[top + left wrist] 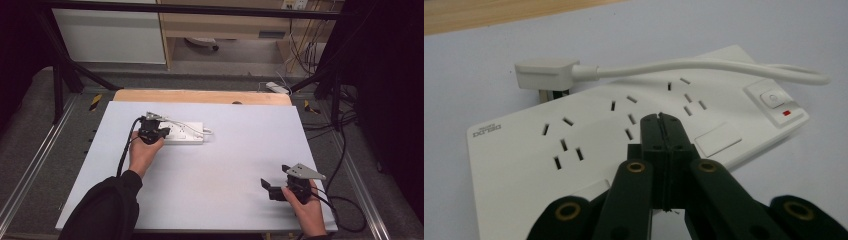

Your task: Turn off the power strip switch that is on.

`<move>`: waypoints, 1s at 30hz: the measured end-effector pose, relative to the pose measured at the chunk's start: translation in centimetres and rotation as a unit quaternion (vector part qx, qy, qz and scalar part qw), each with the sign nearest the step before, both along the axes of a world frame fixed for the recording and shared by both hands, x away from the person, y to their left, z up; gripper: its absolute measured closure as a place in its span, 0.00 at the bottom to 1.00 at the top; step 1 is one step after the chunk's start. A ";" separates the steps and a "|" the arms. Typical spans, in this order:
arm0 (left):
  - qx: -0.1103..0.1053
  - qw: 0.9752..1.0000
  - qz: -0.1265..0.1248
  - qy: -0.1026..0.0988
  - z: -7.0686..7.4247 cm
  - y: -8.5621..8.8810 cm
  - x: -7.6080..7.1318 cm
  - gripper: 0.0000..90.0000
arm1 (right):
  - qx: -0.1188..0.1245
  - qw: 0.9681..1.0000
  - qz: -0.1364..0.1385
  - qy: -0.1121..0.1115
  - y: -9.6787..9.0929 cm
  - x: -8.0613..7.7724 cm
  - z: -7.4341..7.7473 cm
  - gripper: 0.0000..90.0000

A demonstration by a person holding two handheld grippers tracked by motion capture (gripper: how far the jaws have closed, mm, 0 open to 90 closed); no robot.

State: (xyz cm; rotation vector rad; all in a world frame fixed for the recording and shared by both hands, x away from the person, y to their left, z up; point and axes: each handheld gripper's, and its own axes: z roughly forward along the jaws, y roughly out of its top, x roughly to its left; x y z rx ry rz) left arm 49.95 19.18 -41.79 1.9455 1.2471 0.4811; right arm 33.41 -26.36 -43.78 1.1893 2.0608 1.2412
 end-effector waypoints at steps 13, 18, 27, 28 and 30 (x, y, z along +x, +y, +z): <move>0.004 1.000 0.005 0.008 -0.7 0.2 -0.1 1.00 | 0.000 1.000 0.001 0.000 0.0 0.0 0.0 0.05; 0.006 1.000 0.011 0.010 -0.8 0.3 -0.1 1.00 | -0.001 1.000 0.001 0.001 0.0 0.0 0.0 0.05; 0.008 1.000 0.011 0.007 -0.9 0.5 -0.2 1.00 | -0.002 1.000 0.001 0.000 0.0 0.0 -0.1 0.04; 0.008 1.000 0.011 0.006 -0.9 0.5 -0.2 1.00 | -0.002 1.000 0.001 0.000 0.0 0.0 -0.1 0.04; 0.005 1.000 0.012 0.009 -1.0 0.6 -0.2 1.00 | -0.002 1.000 0.002 0.001 0.1 0.0 -0.1 0.04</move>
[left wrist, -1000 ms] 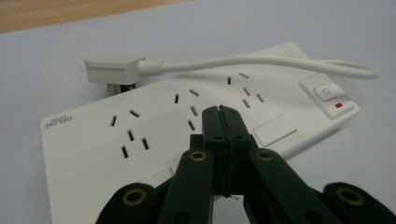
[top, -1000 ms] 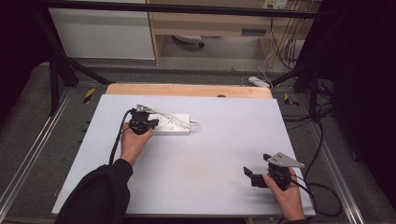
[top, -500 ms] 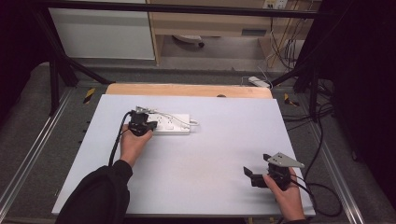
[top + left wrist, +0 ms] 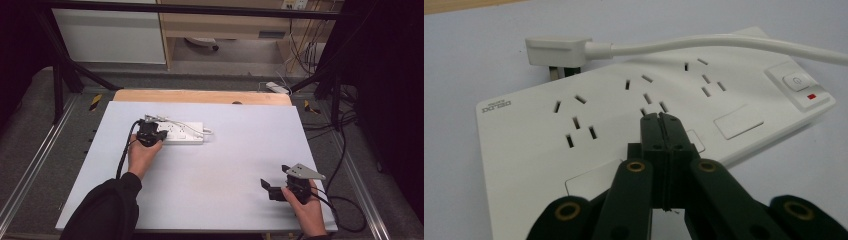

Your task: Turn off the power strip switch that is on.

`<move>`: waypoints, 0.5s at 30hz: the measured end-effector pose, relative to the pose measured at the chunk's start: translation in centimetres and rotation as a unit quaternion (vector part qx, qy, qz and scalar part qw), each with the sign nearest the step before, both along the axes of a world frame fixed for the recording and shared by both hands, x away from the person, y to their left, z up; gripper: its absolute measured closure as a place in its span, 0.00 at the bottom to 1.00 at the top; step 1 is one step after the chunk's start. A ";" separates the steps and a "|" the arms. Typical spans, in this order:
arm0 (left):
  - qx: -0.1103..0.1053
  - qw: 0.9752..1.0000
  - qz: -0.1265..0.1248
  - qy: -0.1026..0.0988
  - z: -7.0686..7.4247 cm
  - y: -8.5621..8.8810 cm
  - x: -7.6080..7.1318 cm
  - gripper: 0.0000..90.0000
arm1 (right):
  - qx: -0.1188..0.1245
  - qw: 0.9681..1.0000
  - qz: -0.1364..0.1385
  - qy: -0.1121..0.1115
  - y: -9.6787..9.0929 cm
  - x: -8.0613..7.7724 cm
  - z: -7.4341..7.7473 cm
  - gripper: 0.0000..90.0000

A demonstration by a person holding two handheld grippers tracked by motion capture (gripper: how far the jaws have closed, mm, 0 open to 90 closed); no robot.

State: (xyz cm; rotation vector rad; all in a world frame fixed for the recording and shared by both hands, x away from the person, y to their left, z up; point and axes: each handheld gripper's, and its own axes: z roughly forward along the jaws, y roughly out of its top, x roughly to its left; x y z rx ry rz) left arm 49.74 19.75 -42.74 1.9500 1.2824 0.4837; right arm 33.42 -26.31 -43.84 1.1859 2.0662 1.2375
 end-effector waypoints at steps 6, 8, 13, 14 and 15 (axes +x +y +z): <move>0.001 1.000 -0.001 -0.001 0.0 0.0 0.0 1.00 | 0.001 1.000 0.000 0.001 0.0 0.0 0.0 0.04; 0.000 1.000 -0.001 -0.001 0.0 0.0 0.0 1.00 | 0.000 1.000 0.000 0.001 0.0 0.0 0.0 0.04; 0.008 1.000 -0.004 -0.007 -0.3 0.0 0.0 1.00 | 0.001 1.000 0.000 0.001 0.0 0.0 0.0 0.04; 0.006 1.000 -0.001 -0.008 -0.4 0.0 -0.1 1.00 | 0.000 1.000 0.000 0.001 0.0 0.0 0.0 0.04; 0.002 1.000 0.002 -0.009 -0.4 0.0 0.0 1.00 | 0.000 1.000 0.000 0.001 0.0 0.0 0.0 0.04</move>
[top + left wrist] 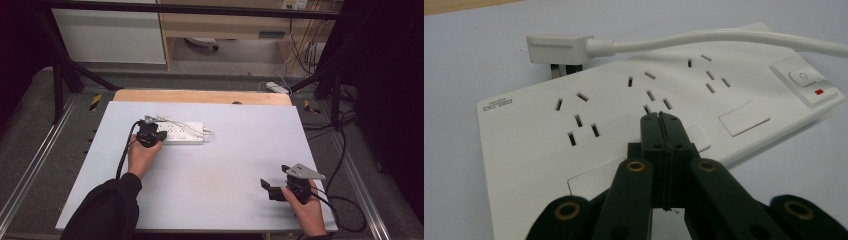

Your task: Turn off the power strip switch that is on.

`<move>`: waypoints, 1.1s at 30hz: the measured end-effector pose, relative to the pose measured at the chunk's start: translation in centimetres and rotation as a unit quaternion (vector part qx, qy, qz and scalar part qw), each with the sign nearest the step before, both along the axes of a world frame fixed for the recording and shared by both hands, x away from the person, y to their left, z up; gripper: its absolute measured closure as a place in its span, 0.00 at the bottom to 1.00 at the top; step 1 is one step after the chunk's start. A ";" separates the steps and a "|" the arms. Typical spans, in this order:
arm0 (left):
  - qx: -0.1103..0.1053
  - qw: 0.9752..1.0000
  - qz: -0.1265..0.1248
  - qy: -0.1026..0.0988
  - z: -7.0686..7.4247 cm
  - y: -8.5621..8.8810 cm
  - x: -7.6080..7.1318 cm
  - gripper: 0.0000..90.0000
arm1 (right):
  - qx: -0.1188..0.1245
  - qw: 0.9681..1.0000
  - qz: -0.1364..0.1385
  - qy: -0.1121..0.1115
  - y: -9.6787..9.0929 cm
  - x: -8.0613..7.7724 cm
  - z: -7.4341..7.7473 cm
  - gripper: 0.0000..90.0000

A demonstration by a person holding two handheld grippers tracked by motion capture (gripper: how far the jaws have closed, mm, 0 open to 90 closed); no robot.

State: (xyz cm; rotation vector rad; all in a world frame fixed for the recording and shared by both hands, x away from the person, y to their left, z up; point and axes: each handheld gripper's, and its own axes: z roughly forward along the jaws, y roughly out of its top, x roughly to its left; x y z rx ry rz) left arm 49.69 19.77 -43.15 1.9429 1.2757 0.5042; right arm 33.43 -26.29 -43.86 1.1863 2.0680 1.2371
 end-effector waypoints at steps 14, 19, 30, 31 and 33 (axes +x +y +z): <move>-0.023 1.000 -0.005 -0.016 0.5 0.0 0.0 1.00 | 0.001 1.000 -0.001 -0.001 0.0 0.0 0.0 0.04; -0.022 1.000 -0.013 -0.016 0.5 0.0 0.0 1.00 | 0.000 1.000 -0.002 0.001 0.0 0.0 0.0 0.04; -0.025 0.999 -0.018 -0.019 1.3 0.6 -0.2 1.00 | 0.002 1.000 -0.001 0.001 0.0 0.0 0.0 0.04; -0.026 0.999 -0.020 -0.018 1.3 0.6 -0.2 1.00 | 0.001 1.000 -0.001 0.000 0.0 0.0 0.0 0.04; -0.025 0.999 -0.022 -0.020 1.4 0.8 -0.2 1.00 | 0.001 1.000 -0.001 0.001 0.0 0.0 0.0 0.04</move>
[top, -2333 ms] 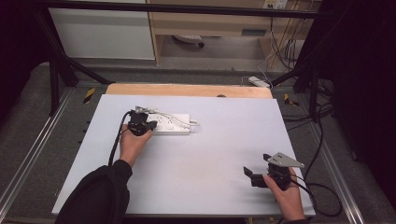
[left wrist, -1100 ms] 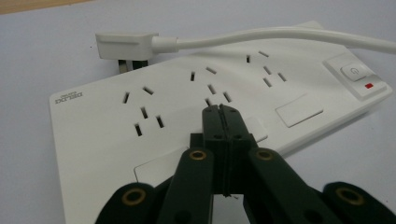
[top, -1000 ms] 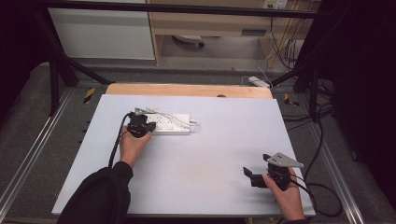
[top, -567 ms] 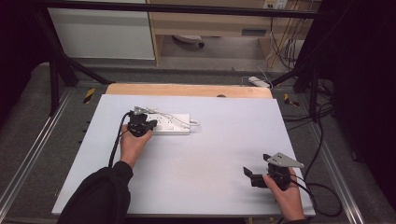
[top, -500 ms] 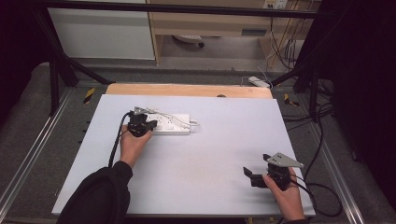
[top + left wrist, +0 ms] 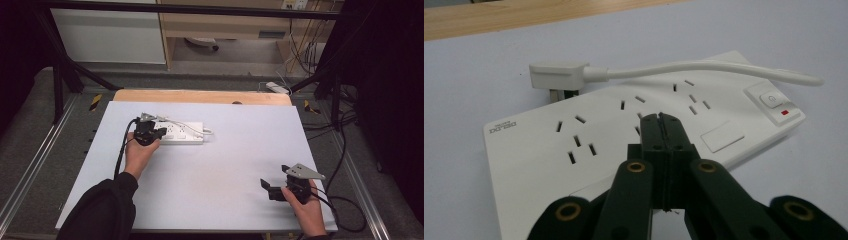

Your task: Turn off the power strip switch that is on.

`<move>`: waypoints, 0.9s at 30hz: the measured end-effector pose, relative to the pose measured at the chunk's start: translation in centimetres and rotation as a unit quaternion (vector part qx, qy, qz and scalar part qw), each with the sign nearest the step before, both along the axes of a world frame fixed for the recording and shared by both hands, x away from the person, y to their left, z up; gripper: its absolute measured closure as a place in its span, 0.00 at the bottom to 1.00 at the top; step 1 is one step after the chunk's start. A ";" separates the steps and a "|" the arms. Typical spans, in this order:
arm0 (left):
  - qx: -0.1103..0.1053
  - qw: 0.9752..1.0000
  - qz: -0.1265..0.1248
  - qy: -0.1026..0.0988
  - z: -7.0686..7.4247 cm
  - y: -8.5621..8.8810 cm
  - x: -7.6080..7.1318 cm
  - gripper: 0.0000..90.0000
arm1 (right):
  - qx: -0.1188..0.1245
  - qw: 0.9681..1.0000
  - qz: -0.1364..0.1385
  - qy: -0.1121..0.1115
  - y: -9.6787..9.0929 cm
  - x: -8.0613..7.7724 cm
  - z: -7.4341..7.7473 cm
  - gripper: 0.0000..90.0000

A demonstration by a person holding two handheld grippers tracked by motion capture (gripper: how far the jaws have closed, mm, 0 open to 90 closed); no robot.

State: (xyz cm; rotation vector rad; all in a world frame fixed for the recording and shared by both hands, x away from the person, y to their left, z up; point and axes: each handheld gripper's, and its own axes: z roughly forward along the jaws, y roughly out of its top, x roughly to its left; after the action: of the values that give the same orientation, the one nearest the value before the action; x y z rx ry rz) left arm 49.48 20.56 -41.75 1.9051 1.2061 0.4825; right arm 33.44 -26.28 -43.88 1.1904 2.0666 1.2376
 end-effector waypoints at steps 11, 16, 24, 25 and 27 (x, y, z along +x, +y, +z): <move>-0.007 1.000 0.016 -0.018 0.7 0.8 -0.3 0.86 | -0.002 1.000 -0.001 0.000 0.0 0.0 0.0 0.04; -0.011 0.999 0.027 -0.017 1.0 1.3 -0.3 0.72 | -0.001 1.000 -0.002 0.001 0.0 0.0 0.0 0.04; -0.020 0.999 0.034 -0.025 1.6 1.8 -0.6 0.51 | -0.001 1.000 -0.002 0.000 0.0 0.0 0.0 0.04; -0.022 0.999 0.034 -0.028 1.7 1.9 -0.7 0.49 | -0.001 1.000 -0.002 0.000 0.0 0.0 0.0 0.04; -0.025 0.999 0.034 -0.029 1.9 2.0 -0.8 0.43 | 0.000 1.000 -0.002 0.001 0.0 0.0 0.0 0.04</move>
State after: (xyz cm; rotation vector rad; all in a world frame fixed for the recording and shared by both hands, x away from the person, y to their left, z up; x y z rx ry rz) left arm 48.69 22.53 -39.83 1.8008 1.2359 0.5348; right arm 33.46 -26.26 -43.89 1.1942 2.0645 1.2345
